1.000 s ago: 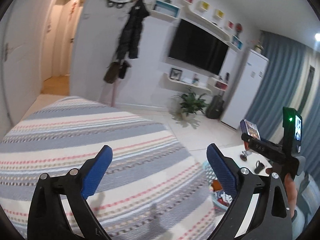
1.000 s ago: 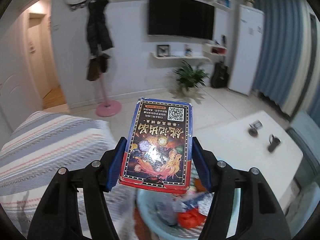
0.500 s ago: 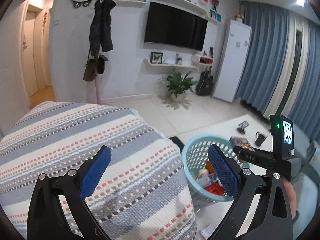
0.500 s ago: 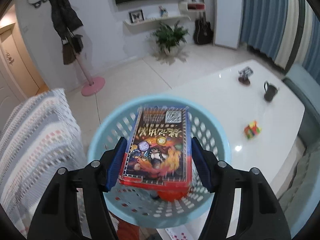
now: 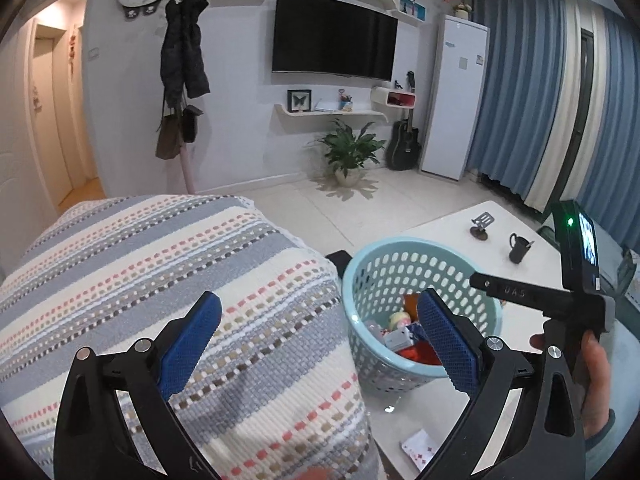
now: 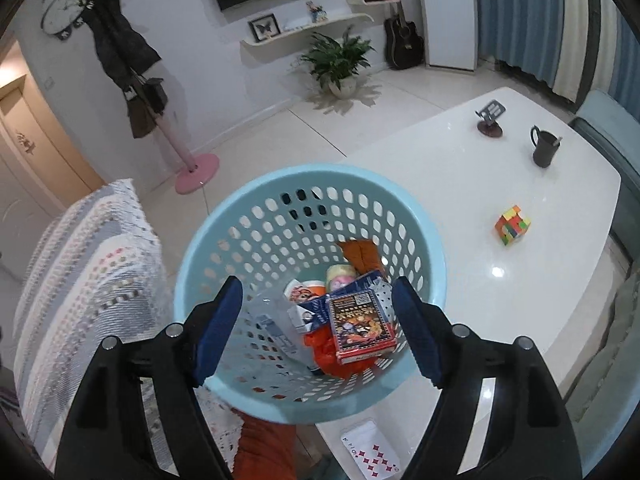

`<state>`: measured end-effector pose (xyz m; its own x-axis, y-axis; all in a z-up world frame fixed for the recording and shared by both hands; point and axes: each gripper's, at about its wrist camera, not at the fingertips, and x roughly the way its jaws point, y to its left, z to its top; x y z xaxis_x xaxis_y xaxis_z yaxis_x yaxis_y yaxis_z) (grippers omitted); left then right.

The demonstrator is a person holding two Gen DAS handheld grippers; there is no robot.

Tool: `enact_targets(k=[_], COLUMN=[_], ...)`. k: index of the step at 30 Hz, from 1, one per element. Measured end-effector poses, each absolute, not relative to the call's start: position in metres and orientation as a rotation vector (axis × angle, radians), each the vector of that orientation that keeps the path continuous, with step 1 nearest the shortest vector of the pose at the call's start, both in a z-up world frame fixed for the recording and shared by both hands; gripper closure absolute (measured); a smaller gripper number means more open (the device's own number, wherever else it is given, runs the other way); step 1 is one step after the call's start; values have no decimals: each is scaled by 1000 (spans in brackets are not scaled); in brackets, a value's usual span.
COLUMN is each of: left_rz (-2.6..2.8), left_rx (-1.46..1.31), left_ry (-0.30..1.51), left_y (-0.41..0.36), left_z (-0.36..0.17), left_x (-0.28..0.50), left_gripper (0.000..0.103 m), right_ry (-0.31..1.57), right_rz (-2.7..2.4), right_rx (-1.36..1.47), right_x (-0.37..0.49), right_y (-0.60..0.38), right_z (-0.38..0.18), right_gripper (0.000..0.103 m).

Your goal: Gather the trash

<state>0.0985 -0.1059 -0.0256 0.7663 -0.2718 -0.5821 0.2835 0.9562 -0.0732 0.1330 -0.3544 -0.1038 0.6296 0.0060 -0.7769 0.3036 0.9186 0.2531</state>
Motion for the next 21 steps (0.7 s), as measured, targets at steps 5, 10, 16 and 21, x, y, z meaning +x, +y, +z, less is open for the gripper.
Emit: enact_targets(k=[5, 10, 16, 21], left_rz=[-272, -237, -176, -128], left_rx=[-15, -40, -84, -105], left_ry=[582, 518, 456, 420], left_y=[-96, -81, -57, -45], left_z=[-17, -3, 13, 22], left_x=[78, 54, 30, 16], left_gripper=[8, 8, 8, 8], right_ry=[775, 607, 454, 385], right_rz=[-156, -197, -205, -190], right_rx=[318, 221, 126, 54], right_x=[111, 81, 50, 34], right_y=[-334, -307, -276, -249], right_z=[-67, -23, 10, 20], right_gripper=[30, 29, 29, 29])
